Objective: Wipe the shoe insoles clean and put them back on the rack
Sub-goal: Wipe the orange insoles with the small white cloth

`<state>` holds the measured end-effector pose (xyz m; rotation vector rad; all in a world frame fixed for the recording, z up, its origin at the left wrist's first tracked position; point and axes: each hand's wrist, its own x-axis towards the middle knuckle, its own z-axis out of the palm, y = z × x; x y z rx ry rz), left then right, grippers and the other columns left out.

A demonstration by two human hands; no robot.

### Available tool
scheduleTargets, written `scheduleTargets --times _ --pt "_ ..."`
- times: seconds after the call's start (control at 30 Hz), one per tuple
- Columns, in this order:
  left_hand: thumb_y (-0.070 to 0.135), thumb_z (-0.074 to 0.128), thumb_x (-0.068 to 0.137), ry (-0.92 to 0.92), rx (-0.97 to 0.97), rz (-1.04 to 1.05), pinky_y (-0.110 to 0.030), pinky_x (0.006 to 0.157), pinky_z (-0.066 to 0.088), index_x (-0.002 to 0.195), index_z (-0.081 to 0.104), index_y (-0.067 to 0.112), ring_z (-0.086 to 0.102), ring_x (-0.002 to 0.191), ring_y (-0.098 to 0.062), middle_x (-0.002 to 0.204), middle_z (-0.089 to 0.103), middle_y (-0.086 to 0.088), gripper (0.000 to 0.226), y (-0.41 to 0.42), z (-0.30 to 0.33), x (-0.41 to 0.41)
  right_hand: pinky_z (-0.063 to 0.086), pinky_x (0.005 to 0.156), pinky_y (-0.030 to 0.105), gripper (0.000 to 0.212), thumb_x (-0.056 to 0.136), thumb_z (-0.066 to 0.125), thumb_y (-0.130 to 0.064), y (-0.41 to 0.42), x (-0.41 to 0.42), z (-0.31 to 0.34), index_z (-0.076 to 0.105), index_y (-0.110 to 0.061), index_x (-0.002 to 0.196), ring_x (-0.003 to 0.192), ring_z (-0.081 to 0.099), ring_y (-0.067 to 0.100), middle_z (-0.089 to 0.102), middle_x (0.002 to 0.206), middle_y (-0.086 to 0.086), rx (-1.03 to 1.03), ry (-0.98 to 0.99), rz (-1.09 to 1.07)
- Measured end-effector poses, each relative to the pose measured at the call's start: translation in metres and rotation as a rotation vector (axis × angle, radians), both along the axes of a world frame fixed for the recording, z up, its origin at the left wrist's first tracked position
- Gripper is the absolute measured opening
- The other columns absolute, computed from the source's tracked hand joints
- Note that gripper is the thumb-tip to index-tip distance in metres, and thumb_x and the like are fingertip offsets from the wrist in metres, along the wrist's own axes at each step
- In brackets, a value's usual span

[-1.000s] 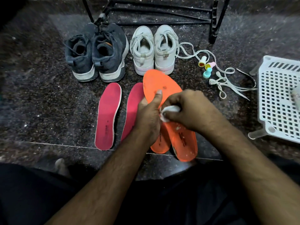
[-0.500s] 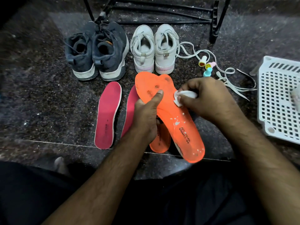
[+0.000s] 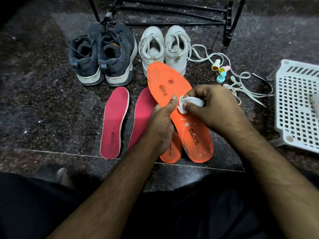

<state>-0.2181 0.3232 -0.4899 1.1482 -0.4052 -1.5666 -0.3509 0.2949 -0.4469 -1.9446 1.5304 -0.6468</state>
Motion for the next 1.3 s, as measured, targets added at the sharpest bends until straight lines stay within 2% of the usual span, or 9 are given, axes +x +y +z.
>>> scheduleTargets --times 0.13,0.27,0.37,0.53,0.73,0.93,1.1,1.23,1.3 --pt "0.023 0.055 0.102 -0.016 0.014 0.018 -0.057 0.099 0.051 0.131 0.059 -0.001 0.066 0.106 -0.037 0.121 0.068 -0.026 0.037 -0.001 0.0 0.0 0.048 0.057 0.026 0.012 0.08 0.073 -0.032 -0.007 -0.005 0.0 0.072 -0.022 0.088 0.056 0.059 0.0 0.07 0.07 -0.009 0.005 -0.155 -0.091" --pt "0.026 0.058 0.101 -0.062 0.015 0.011 -0.063 0.095 0.051 0.123 0.065 0.006 0.068 0.102 -0.038 0.112 0.072 -0.021 0.031 0.001 -0.001 0.002 0.056 0.073 0.037 0.013 0.08 0.07 -0.033 -0.005 -0.007 0.005 0.069 -0.025 0.091 0.073 0.066 0.008 0.072 0.082 -0.01 -0.033 -0.186 -0.123" --pt "0.025 0.057 0.101 -0.076 -0.001 0.017 -0.06 0.093 0.053 0.122 0.065 0.002 0.069 0.098 -0.038 0.111 0.072 -0.023 0.032 0.001 0.0 0.002 0.052 0.069 0.026 0.005 0.083 0.07 -0.029 -0.004 -0.008 0.009 0.068 -0.027 0.087 0.071 0.064 0.002 0.071 0.08 -0.011 -0.074 -0.109 -0.122" --pt "0.025 0.054 0.103 -0.095 -0.039 0.031 -0.053 0.087 0.056 0.123 0.064 -0.002 0.068 0.093 -0.036 0.109 0.071 -0.025 0.034 0.003 0.0 -0.001 0.055 0.076 0.035 0.022 0.081 0.067 -0.04 -0.002 0.002 0.007 0.073 -0.03 0.099 0.083 0.068 0.021 0.072 0.088 -0.001 -0.067 0.152 -0.087" --pt "0.023 0.052 0.104 -0.1 -0.008 0.085 -0.029 0.061 0.056 0.104 0.064 0.002 0.066 0.061 -0.02 0.077 0.07 -0.012 0.024 0.001 0.0 0.004 0.055 0.078 0.036 0.026 0.078 0.073 -0.042 0.012 0.025 -0.002 0.074 -0.035 0.103 0.088 0.067 0.027 0.072 0.091 0.002 -0.053 0.245 0.047" --pt "0.027 0.049 0.105 -0.109 -0.053 0.055 -0.042 0.078 0.059 0.116 0.064 0.001 0.07 0.081 -0.027 0.095 0.074 -0.017 0.031 0.002 0.001 0.001 0.055 0.079 0.037 0.029 0.078 0.07 -0.041 -0.004 0.005 0.007 0.074 -0.035 0.106 0.092 0.067 0.029 0.073 0.093 0.008 -0.097 0.271 -0.059" --pt "0.029 0.049 0.105 -0.092 0.011 0.085 -0.028 0.062 0.055 0.109 0.059 0.004 0.065 0.068 -0.022 0.085 0.067 -0.016 0.027 -0.002 0.003 0.003 0.05 0.073 0.032 0.025 0.078 0.066 -0.039 0.016 0.027 -0.001 0.074 -0.034 0.1 0.089 0.062 0.026 0.07 0.087 0.004 -0.142 0.293 0.145" --pt "0.032 0.044 0.106 -0.004 -0.001 0.047 -0.047 0.09 0.057 0.129 0.053 -0.013 0.065 0.106 -0.044 0.122 0.063 -0.034 0.051 -0.003 0.004 0.005 0.054 0.078 0.039 0.025 0.073 0.067 -0.039 0.001 0.014 0.005 0.074 -0.029 0.095 0.09 0.063 0.027 0.072 0.086 0.001 -0.171 0.263 0.05" --pt "0.032 0.043 0.107 0.0 0.01 0.041 -0.047 0.094 0.055 0.131 0.052 -0.013 0.064 0.109 -0.042 0.125 0.062 -0.034 0.052 -0.002 0.004 0.006 0.053 0.078 0.038 0.018 0.076 0.069 -0.033 0.002 0.013 0.006 0.074 -0.027 0.093 0.092 0.06 0.028 0.071 0.088 0.001 -0.205 0.284 0.039"
